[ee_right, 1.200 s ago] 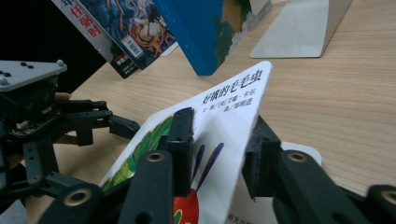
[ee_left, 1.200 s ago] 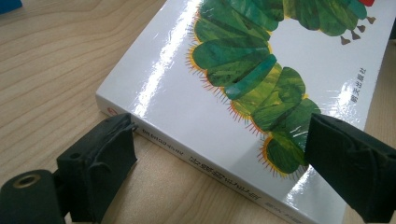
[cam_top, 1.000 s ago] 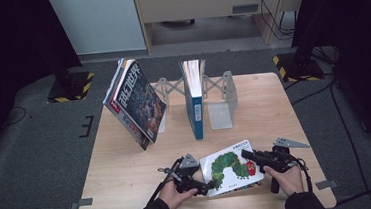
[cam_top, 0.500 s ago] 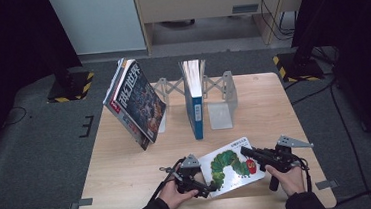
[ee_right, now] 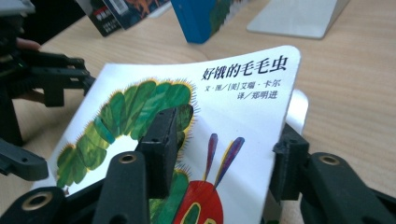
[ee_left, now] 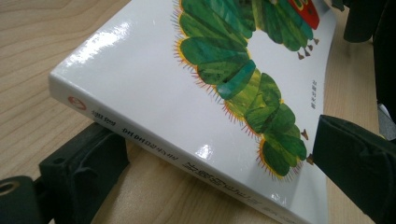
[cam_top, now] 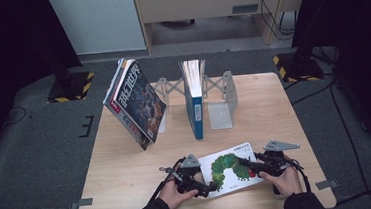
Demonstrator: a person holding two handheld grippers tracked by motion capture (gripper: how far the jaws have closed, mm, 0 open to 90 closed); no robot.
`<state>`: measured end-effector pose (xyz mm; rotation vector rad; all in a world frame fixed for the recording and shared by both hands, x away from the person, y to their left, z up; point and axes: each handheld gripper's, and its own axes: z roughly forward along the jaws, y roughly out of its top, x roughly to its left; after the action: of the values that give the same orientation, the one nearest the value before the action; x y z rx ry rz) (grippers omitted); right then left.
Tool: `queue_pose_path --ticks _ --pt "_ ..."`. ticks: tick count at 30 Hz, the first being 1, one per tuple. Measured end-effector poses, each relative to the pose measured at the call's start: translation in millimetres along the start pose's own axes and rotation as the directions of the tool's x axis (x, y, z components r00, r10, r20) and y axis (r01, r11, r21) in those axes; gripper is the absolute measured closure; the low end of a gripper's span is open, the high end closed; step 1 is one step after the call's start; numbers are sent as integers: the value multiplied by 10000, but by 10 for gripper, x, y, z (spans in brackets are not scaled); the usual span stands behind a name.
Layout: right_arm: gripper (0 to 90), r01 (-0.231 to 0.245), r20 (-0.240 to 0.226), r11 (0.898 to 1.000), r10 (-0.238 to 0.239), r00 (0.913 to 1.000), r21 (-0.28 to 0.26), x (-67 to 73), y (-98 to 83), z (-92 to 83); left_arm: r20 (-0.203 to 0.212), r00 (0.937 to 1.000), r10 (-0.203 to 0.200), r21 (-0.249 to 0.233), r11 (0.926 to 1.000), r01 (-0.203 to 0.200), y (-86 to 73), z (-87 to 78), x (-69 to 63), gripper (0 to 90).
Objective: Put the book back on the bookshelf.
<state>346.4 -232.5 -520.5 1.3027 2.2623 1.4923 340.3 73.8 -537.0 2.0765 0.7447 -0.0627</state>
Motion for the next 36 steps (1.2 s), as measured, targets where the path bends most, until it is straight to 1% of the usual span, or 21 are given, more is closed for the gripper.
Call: queue_pose_path --ticks 2,5,6,8,10,12,14,15,16,19,21,23,24,26,27,29,31,32,33,34,36 --pt "503 192 70 9998 -192 9998 -8 -5 -10 10 40 10000 -36 -23 10000 36 -1 -3 9 23" --pt "499 298 88 9996 -298 9995 -3 -1 -15 16 87 9999 -115 -54 9999 116 -2 -7 17 22" --pt "498 235 82 9997 -234 9997 -19 5 -13 18 96 9999 -122 -59 9999 122 -2 -7 18 22" --pt "498 255 41 9996 -255 9997 -84 11 -13 25 100 9999 -110 -51 9999 111 -1 -7 18 21" --pt "498 241 -88 9996 -242 9997 -159 29 -7 34 96 9999 -98 -43 9999 98 -1 -6 18 21" --pt "498 357 -207 9990 -362 9991 -253 53 1 52 91 9999 -101 -43 9999 102 -1 -7 18 22" --pt "497 269 -399 9991 -282 9988 -315 83 12 66 36 9999 -105 -54 9999 105 -1 -7 16 25" --pt "493 272 -419 9990 -287 9987 -363 89 13 75 -122 9999 -81 -66 9999 81 -2 -13 15 38" --pt "484 240 -443 9991 -256 9987 -347 90 15 77 -159 9999 -54 -82 10000 53 -2 -17 23 71" --pt "455 226 -472 9992 -241 9986 -316 96 27 70 -165 9998 -138 -132 9998 135 -2 -22 33 93" --pt "421 525 -306 9985 -529 9981 -135 114 55 66 -151 9997 -176 -147 9997 174 -2 -25 38 102" --pt "396 707 -137 9975 -708 9974 -51 119 73 62 -175 9997 -169 -158 9997 166 -3 -28 41 117" --pt "382 710 -48 9974 -710 9975 -97 115 77 60 -203 9997 -116 -158 9998 113 -3 -31 45 124" --pt "374 636 172 9979 -634 9978 -119 101 82 43 -219 9996 -171 -187 9997 167 -5 -33 45 139" --pt "373 727 274 9973 -725 9970 -68 84 80 30 -225 9996 -174 -193 9997 170 -5 -33 46 142" --pt "359 679 511 9977 -677 9964 -29 63 71 7 -247 9996 -160 -250 9996 154 -4 -30 50 148" --pt "359 653 875 9978 -662 9940 136 35 53 -10 -233 9996 -156 -264 9995 150 -4 -30 52 150" --pt "357 646 971 9976 -668 9930 261 21 42 -14 -225 9997 -111 -267 9996 105 -3 -30 56 151" --pt "350 487 979 9980 -524 9938 399 12 29 -12 -219 9997 -133 -275 9995 127 -4 -30 56 152" --pt "345 267 891 9981 -317 9955 562 5 9 -2 -208 9998 -72 -288 9996 66 -2 -30 61 153" --pt "343 213 788 9962 -281 9965 850 -5 -29 27 -148 9999 -15 -394 9992 9 -1 -27 73 159"
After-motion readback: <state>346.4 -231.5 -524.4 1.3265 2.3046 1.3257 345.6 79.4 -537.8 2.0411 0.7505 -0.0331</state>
